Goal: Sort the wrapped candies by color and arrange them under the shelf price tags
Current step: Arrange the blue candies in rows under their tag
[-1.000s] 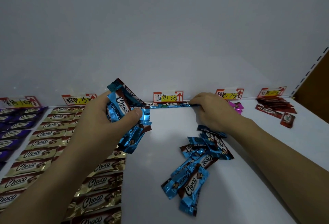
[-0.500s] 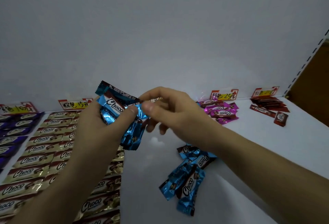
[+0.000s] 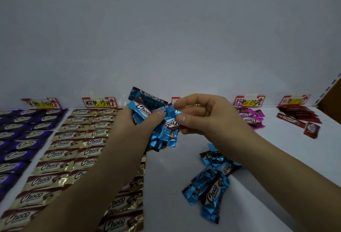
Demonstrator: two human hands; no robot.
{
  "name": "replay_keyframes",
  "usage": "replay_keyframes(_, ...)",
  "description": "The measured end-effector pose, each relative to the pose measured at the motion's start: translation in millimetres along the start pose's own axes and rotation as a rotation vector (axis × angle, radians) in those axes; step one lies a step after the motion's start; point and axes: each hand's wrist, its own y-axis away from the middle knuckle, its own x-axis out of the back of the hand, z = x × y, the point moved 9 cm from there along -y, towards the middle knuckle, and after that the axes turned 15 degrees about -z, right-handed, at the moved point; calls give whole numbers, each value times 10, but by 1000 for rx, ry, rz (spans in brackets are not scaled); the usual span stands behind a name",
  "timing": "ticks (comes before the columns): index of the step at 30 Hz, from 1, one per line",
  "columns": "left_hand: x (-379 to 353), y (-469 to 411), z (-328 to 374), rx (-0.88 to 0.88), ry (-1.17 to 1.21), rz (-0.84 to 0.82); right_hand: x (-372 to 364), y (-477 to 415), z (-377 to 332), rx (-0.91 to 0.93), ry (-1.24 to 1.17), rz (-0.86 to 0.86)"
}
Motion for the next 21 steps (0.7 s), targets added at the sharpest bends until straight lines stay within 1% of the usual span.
replay_keyframes(3, -5, -20, -36, 36, -58, -12, 16, 31, -37, 20, 73, 35)
replay_keyframes(6, 9, -7, 1, 3, -146, 3, 68, 69, -92, 28, 241, 72)
replay_keyframes(8, 13, 6, 34, -16, -137, -3, 112, 102, -126, 31, 298, 76)
replay_keyframes(12, 120, 0, 109, -29, -117, 10, 218, 155, -136, 6, 320, 79)
replay_keyframes(16, 126, 5, 156, -53, -195, 6, 89, 102, -77, -4, 183, 66)
replay_keyframes(19, 17, 48, 153, -76, -258, -22, -101, 44, -15, -56, 300, 33)
replay_keyframes(21, -13, 66, 166, -90, -264, -23, -118, 35, 20, -75, 311, 34)
